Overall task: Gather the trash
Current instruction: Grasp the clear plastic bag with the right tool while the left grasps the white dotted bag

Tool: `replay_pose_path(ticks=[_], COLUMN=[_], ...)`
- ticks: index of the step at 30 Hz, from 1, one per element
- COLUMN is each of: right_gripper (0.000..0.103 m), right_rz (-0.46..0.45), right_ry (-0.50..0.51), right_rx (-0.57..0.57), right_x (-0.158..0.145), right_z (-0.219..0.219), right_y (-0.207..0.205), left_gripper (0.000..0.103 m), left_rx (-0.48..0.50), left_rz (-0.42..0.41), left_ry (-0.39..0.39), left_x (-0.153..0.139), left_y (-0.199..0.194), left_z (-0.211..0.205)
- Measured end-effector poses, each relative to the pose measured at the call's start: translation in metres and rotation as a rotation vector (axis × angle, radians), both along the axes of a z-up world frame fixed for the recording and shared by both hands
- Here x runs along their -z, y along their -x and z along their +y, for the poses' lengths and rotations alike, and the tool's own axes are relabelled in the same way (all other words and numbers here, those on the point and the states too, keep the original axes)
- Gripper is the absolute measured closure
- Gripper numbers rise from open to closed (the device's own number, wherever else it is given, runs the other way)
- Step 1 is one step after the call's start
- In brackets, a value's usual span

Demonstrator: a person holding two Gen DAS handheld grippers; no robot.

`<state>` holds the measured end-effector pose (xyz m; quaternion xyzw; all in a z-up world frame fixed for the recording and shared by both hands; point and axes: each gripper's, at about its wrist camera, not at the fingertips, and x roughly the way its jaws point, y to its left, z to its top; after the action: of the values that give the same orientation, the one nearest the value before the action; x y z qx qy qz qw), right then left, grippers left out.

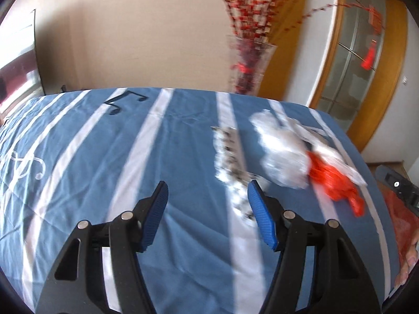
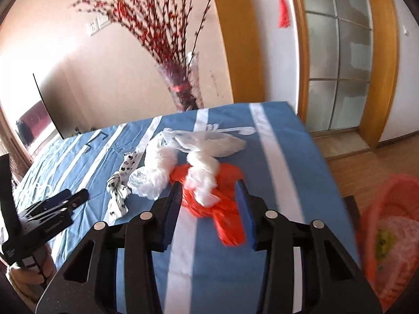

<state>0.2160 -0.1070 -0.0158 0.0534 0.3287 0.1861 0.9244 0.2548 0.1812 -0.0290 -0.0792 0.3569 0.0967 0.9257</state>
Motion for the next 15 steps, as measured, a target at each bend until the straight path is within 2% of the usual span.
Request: replay_pose_path(ticks=[4,11,12,13,15], right_gripper=[0.062,0.062,0.064,0.073,0.079], right_rz=[0.033,0.104,0.115,0.121,0.139], right_ry=[0.018,0.036,0.050,0.055,0.065], right_rx=[0.014,0.028,0.023,0.017,-0.001], right_x=[0.012,0.031,0.035,0.036,0.042], right_z=[0.020,0.035,0.038,0.039,0.041], right_y=[-0.027,-0.062,-0.064,-0.065,-0.066], left_gripper=[0.041,0.041,0.041,0.041,0.041], left_rx=[-0.044,-0.066,-0.065,-0.064,-0.060], left_rz=[0.013,0.018,0.018,0.020,0.025], left_ry=[0.007,0.015,0.016,0.017,0.022], left_x=[0.006,0.011,0.012,0.013,0.015], left_y=[-0.008,-0.015,-0.016,-0.016,-0.017], left_z=[0.024,0.040,0.041,0.041,0.041])
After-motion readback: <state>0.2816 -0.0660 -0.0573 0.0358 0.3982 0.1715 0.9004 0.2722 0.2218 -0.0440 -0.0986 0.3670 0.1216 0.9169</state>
